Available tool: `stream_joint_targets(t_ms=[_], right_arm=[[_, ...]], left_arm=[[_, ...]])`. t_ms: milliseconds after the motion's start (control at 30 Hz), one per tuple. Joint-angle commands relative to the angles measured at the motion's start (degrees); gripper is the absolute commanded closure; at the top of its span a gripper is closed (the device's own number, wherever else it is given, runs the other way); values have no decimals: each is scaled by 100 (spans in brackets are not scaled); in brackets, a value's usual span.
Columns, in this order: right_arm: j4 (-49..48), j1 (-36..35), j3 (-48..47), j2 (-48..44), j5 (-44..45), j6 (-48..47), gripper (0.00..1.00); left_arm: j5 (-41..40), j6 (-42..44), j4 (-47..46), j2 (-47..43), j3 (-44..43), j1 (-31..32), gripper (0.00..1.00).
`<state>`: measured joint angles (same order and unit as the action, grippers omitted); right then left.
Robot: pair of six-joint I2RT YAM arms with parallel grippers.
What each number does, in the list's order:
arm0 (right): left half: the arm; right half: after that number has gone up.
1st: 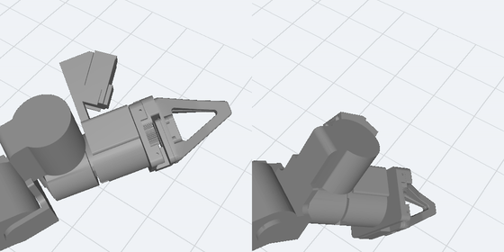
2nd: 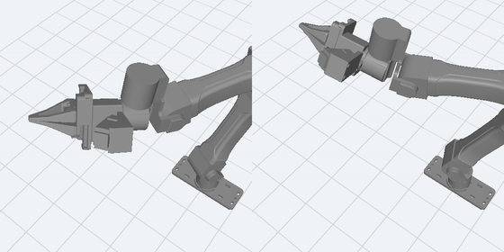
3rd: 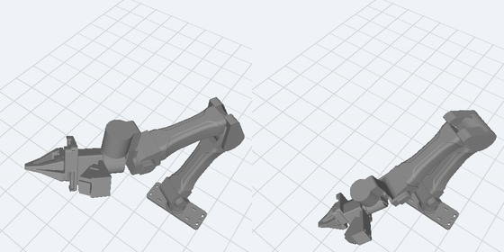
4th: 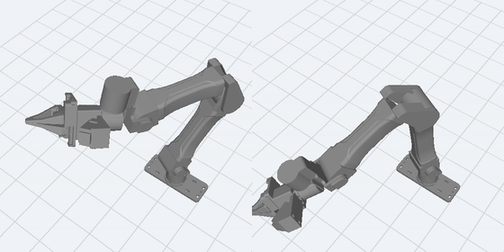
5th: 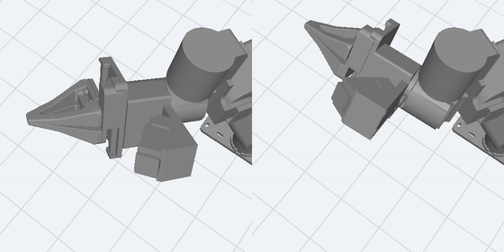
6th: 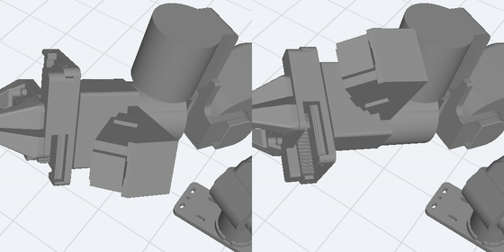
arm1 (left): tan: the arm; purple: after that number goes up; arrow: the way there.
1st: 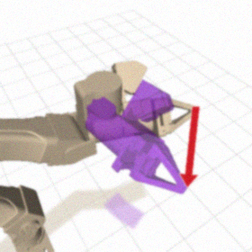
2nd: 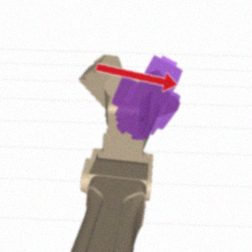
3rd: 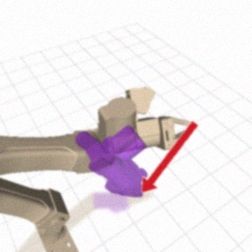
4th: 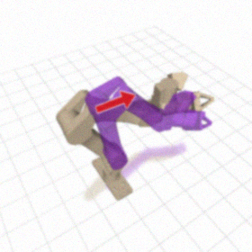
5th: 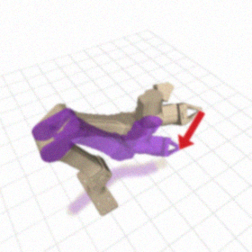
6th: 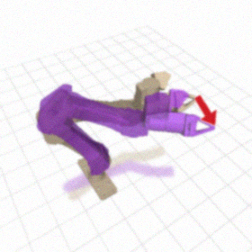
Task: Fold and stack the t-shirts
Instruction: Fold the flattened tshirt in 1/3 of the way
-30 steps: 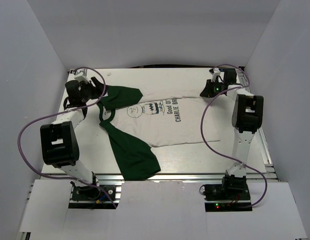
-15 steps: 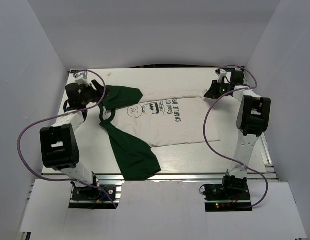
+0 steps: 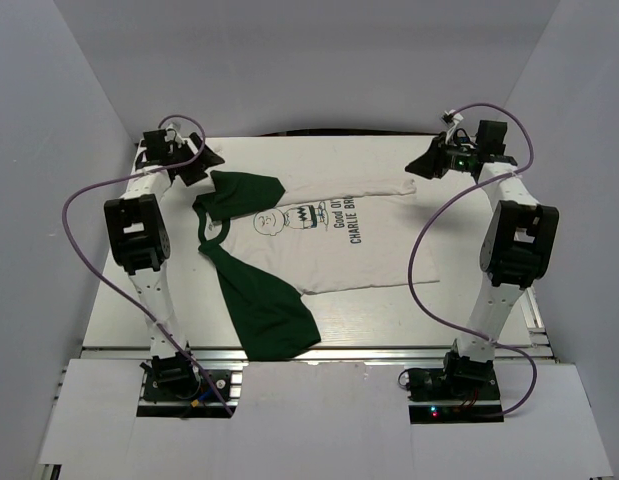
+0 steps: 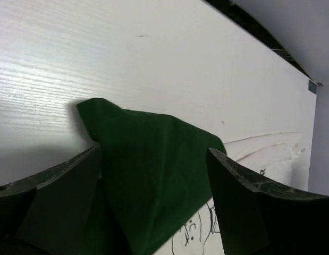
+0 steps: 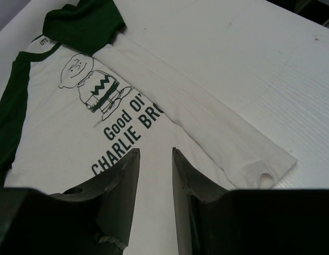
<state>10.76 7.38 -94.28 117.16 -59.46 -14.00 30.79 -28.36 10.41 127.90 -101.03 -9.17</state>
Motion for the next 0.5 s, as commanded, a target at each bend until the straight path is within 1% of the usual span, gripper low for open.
stream_joint_targets(t_ms=[0,67,233,433,467], right_arm=[[66,9,120,-325,-399,-50,63],[92,9,260,-396,-443,-50,63],[75,18,507,-598,-496,29,62],[49,9,744,-739,-496,46,63],[49,18,762,-756,-488,46,62]], left_arm=[[68,-99,927,288,-723,-24,11],[94,-91,962,525,-943,3,12],[-108,-56,998,824,-1050,21,12],[94,-214,699,991,-971,29,18],[120,-283,603,1061,-997,29,20]])
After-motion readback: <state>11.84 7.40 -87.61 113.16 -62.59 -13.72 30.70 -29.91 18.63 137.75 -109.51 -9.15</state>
